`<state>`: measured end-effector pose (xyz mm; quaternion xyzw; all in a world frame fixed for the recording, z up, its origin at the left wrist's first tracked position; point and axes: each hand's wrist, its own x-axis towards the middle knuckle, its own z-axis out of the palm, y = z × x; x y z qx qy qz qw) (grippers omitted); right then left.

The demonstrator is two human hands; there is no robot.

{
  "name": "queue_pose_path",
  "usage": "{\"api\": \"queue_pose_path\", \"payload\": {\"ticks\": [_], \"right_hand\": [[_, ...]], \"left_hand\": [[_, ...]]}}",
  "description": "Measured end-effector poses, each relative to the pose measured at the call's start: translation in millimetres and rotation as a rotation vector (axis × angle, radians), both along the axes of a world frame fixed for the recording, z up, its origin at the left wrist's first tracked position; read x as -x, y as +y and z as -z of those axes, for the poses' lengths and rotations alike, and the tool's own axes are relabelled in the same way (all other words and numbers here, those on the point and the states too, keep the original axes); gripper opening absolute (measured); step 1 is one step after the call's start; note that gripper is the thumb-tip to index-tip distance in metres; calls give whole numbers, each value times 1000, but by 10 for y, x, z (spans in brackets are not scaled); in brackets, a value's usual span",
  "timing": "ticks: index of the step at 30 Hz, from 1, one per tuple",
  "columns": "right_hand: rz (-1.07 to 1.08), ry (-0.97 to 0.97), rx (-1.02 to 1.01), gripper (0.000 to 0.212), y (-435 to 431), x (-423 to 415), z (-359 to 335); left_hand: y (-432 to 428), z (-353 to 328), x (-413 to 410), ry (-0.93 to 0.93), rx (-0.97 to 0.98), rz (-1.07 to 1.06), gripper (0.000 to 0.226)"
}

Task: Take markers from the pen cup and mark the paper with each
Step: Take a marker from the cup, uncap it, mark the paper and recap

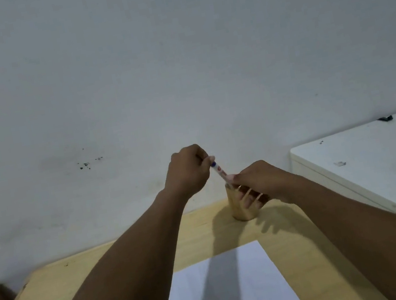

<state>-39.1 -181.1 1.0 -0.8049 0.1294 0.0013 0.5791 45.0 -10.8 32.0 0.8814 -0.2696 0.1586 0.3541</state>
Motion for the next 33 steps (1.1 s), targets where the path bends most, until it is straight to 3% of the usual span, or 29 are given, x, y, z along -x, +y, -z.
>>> {"api": "queue_pose_path", "payload": {"ticks": [3, 5, 8, 10, 12, 15, 17, 23, 26, 30, 33], "right_hand": [[-17, 113, -358, 80, 395, 126, -49], [4, 118, -584, 90, 697, 186, -5], [101, 17, -893, 66, 1138, 214, 87], [144, -54, -988, 40, 1380, 195, 152], [135, -111, -1026, 27, 1562, 182, 207], [96, -182, -1006, 20, 1666, 179, 280], [105, -208, -911, 15, 1622, 174, 339], [111, -230, -354, 18, 1525, 104, 678], [82, -208, -246, 10, 1647, 43, 921], [35, -149, -299, 11, 1798, -49, 1213], [15, -146, -215, 10, 1841, -63, 1365]], "left_hand": [[337, -149, 235, 86, 174, -5, 22], [588, -168, 404, 189, 252, 18, 25], [954, -43, 596, 278, 279, 1, 30], [1162, 123, 679, 293, 252, -46, 34], [1345, 308, 734, 288, 247, -103, 37], [1645, 563, 738, 313, 365, -192, 35], [1853, 717, 730, 341, 330, -240, 35], [2133, 1220, 646, 337, -269, -184, 19], [2077, 1429, 587, 358, -437, -153, 15], [1977, 1616, 615, 314, -373, -155, 21], [1981, 1735, 670, 262, -265, -185, 25]]}}
